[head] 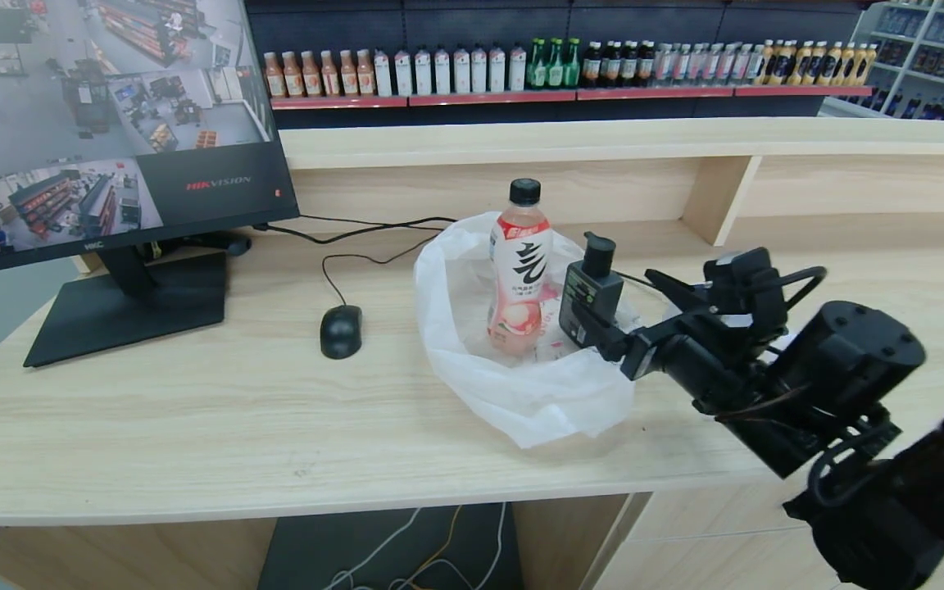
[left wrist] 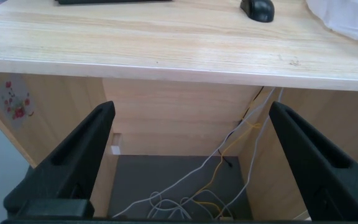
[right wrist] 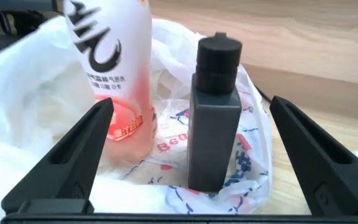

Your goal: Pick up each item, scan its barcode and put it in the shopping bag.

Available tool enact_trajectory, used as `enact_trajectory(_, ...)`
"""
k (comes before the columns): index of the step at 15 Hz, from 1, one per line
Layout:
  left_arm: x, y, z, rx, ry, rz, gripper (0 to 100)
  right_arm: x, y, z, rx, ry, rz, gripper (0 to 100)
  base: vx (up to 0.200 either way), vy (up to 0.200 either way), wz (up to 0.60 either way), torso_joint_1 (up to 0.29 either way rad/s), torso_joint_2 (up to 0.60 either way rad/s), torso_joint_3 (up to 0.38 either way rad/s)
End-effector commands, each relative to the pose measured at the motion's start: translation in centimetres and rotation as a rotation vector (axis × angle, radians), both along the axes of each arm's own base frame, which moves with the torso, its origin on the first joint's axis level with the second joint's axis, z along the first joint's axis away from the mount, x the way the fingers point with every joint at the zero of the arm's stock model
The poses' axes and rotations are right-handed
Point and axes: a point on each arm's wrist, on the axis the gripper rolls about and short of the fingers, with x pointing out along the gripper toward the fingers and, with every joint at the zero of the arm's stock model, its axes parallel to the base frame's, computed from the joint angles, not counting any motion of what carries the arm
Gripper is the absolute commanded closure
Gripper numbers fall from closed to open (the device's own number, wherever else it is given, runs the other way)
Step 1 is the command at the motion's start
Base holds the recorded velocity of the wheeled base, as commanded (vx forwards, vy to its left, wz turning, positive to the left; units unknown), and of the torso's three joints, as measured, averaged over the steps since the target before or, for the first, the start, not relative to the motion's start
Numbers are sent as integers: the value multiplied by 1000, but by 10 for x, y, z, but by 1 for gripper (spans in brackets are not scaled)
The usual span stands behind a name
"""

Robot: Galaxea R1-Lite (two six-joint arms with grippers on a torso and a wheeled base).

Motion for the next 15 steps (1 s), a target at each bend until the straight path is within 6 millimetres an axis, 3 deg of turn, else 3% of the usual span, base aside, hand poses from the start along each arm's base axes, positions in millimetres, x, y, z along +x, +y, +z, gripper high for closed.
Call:
enact_trajectory(1,0,0,0,0,0,0,0,-57,-27,32,36,-73,10,0,0,0,0,0,0,0)
enact_trajectory(4,0,0,0,1,0,0,0,-107,-56,34,31,-89,-6,0,0,0,0,0,0,0)
enact_trajectory(7,0,0,0,1,0,0,0,-147,-79,18,-18,-77,-23,0,0,0,0,0,0,0)
enact_trajectory(11,0,0,0,1,0,0,0,-178,-100,27,0,-146,-86,0,0,0,0,0,0,0)
enact_trajectory(15,0,0,0,1,0,0,0,-230,-123,3,-138,-23,-84,0,0,0,0,0,0,0)
